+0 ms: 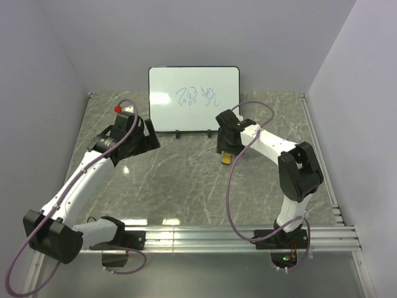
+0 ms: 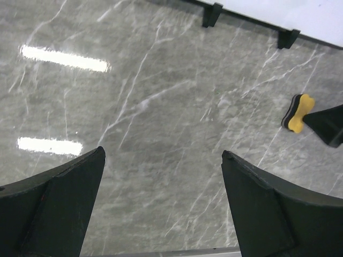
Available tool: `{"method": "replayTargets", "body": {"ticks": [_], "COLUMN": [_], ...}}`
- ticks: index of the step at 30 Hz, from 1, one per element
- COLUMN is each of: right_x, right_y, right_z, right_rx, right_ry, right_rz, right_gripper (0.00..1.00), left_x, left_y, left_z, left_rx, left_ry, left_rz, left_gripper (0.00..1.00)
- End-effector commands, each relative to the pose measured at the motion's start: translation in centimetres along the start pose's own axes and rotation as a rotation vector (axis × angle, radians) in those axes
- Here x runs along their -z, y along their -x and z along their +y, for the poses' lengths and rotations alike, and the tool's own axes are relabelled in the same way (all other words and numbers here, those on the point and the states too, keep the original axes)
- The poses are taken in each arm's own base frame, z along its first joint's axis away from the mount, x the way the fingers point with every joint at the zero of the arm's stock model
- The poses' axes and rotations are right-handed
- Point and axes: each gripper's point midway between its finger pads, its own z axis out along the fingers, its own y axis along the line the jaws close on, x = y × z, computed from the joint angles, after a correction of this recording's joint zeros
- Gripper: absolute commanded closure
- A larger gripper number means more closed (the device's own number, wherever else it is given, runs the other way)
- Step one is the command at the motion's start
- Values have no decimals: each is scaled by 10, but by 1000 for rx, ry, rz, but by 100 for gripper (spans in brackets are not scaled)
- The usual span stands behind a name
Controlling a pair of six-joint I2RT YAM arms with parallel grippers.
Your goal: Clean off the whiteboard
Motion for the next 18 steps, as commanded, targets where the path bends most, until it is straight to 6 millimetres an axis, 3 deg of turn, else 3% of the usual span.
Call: {"method": "replayTargets", "body": {"ticks": [1,5,11,18], "right_x": [-2,-20,-39,-46], "right_y": [-12,-23,-20,-16], "right_z": [19,20,20,5], "right_rx": [-68,-67,-66,-99], "right_ry": [96,71,19,-56], "right_rz": [25,63,84,80], "right_gripper": [32,33,36,37], "left_x": [6,2,7,6], "left_y": [24,23,23,26], "left_z": [-23,-31,-30,-27], "left_rx": [-17,-17,-17,-36], "left_ry": [-62,-84,-83,-61], "left_rz": [-39,1,-4,-5], "left_gripper": [3,3,3,3]}}
